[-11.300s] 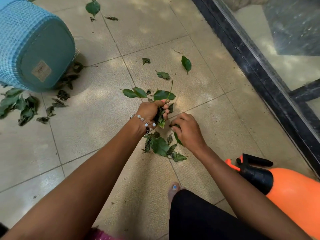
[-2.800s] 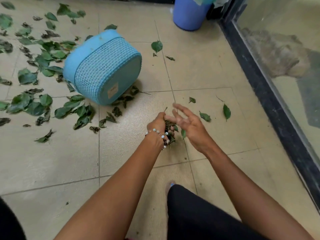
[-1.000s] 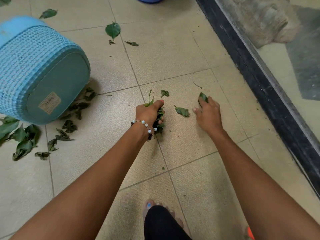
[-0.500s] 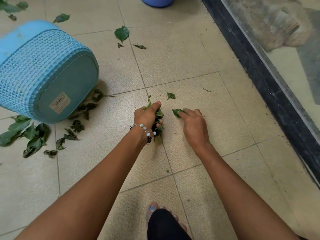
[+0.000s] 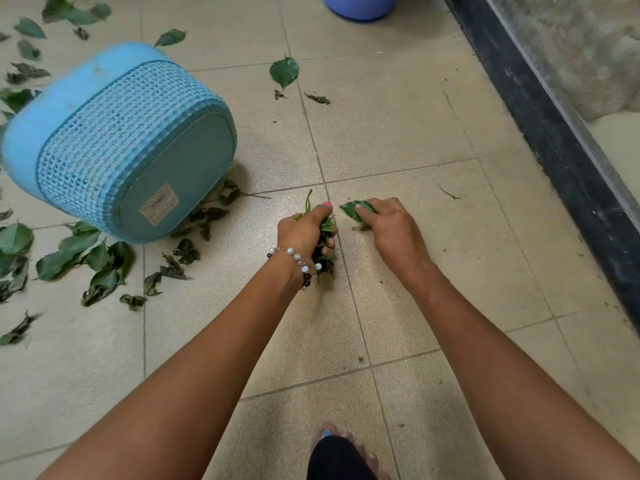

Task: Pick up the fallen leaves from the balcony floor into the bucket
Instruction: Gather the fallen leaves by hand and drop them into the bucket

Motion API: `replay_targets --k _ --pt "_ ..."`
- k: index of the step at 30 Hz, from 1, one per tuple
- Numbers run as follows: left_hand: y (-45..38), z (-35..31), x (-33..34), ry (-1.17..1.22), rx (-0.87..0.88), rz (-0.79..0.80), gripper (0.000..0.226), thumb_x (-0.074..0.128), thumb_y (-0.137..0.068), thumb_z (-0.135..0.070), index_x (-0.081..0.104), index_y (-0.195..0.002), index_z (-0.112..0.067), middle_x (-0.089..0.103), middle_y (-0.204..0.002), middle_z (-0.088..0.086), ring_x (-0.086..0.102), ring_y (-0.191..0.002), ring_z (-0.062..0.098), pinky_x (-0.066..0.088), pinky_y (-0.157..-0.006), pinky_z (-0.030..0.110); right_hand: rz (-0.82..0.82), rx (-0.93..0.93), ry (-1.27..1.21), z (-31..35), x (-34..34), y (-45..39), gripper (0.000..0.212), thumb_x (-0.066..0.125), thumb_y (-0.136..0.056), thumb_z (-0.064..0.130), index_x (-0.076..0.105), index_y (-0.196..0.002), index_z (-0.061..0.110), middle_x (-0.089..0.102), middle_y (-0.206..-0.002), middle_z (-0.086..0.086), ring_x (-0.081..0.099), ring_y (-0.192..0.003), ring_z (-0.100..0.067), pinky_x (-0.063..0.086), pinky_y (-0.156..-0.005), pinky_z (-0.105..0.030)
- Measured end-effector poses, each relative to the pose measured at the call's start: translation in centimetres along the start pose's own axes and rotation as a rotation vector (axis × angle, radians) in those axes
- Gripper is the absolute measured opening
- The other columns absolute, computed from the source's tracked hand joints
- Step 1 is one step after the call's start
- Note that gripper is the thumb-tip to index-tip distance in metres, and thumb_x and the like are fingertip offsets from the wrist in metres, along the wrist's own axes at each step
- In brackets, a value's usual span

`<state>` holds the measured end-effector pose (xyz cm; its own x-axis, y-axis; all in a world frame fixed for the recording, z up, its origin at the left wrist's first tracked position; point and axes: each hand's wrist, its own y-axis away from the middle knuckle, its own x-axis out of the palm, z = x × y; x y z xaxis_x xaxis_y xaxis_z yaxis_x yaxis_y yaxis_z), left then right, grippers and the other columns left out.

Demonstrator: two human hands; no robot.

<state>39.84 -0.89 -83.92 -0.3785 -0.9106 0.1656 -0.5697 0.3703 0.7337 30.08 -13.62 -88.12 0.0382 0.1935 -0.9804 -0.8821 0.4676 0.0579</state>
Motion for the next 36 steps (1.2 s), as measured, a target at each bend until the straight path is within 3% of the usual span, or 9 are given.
replay_targets --k 5,7,9,14,19,22,26,32,36 --pt "0.5 0.1 0.2 0.057 -0.065 -0.046 0.022 0.07 -0.087 -0.021 0.056 -0.081 -0.005 0.058 -0.06 0.009 0.044 -0.035 0.014 0.033 -0.035 0.016 -0.111 -0.003 -0.014 0.1 -0.3 0.8 0.03 0.056 -0.093 0.004 0.063 -0.122 0.002 0.065 -0.115 -0.011 0.052 -0.106 -0.024 0.047 -0.076 -0.026" --pt "1.5 -0.4 0.1 0.081 -0.096 -0.053 0.022 0.07 -0.087 -0.021 0.056 -0.08 -0.005 0.059 -0.06 0.009 0.045 -0.037 0.014 0.033 -0.035 0.016 -0.218 0.334 -0.478 1.1 -1.7 0.2 0.022 0.065 -0.088 0.004 0.072 -0.109 0.005 0.071 -0.097 0.0 0.062 -0.084 -0.012 0.045 -0.066 -0.01" --pt "3.0 -1.8 -0.2 0.101 -0.119 -0.075 0.022 0.07 -0.087 -0.021 0.057 -0.082 -0.004 0.059 -0.059 0.008 0.045 -0.038 0.015 0.033 -0.035 0.016 -0.274 0.683 -1.083 2.3 -3.4 -0.4 0.022 0.07 -0.081 -0.003 0.073 -0.102 0.004 0.074 -0.092 -0.001 0.07 -0.076 -0.011 0.051 -0.067 -0.011" --pt "7.6 -6.4 -0.3 0.136 -0.126 -0.152 0.024 0.069 -0.088 -0.024 0.057 -0.08 -0.006 0.06 -0.061 0.009 0.045 -0.04 0.016 0.033 -0.036 0.016 -0.175 0.889 -1.835 6.6 -9.9 1.6 0.021 0.062 -0.079 -0.019 0.067 -0.093 -0.004 0.073 -0.082 -0.012 0.069 -0.074 -0.018 0.054 -0.063 -0.019" --pt "16.2 -12.1 2.2 0.319 -0.16 -0.222 0.021 0.067 -0.09 -0.026 0.062 -0.078 -0.009 0.063 -0.065 0.006 0.043 -0.037 0.013 0.038 -0.038 0.017 -0.033 0.769 -1.87 10.9 -20.2 6.1 0.02 0.056 -0.082 -0.019 0.067 -0.092 -0.006 0.073 -0.084 -0.017 0.068 -0.074 -0.022 0.056 -0.068 -0.023" --pt "22.4 -16.5 4.5 0.466 -0.182 -0.238 0.018 0.064 -0.091 -0.022 0.064 -0.08 -0.007 0.062 -0.065 0.006 0.045 -0.039 0.012 0.037 -0.037 0.016 -0.132 0.704 -1.833 13.2 -28.3 7.8 0.023 0.055 -0.082 -0.016 0.07 -0.095 -0.004 0.069 -0.094 -0.025 0.065 -0.087 -0.032 0.053 -0.084 -0.036" --pt "31.5 -24.7 8.5 0.536 -0.157 -0.26 0.019 0.065 -0.09 -0.023 0.067 -0.078 -0.008 0.065 -0.06 0.003 0.048 -0.038 0.011 0.041 -0.039 0.017 -0.237 0.685 -1.869 15.7 -41.5 8.4 0.029 0.049 -0.072 -0.004 0.073 -0.087 0.007 0.069 -0.087 -0.019 0.063 -0.085 -0.03 0.051 -0.081 -0.036" --pt "43.7 -36.8 13.6 0.601 -0.075 -0.217 0.021 0.068 -0.087 -0.033 0.068 -0.077 -0.014 0.069 -0.072 0.0 0.065 -0.064 0.015 0.054 -0.07 0.031 -0.31 0.677 -2.013 19.3 -61.4 7.5 0.029 0.049 -0.078 0.022 0.066 -0.084 0.0 0.068 -0.084 -0.011 0.065 -0.084 -0.021 0.051 -0.078 -0.032" --pt "49.5 -43.4 16.2 0.55 -0.006 -0.129 0.031 0.079 -0.067 -0.042 0.072 -0.083 -0.016 0.071 -0.083 0.002 0.069 -0.08 0.021 0.055 -0.088 0.042 -0.282 0.704 -1.969 19.6 -70.7 5.5 0.031 0.055 -0.095 0.026 0.067 -0.076 0.005 0.068 -0.08 -0.012 0.065 -0.08 -0.024 0.053 -0.075 -0.035"
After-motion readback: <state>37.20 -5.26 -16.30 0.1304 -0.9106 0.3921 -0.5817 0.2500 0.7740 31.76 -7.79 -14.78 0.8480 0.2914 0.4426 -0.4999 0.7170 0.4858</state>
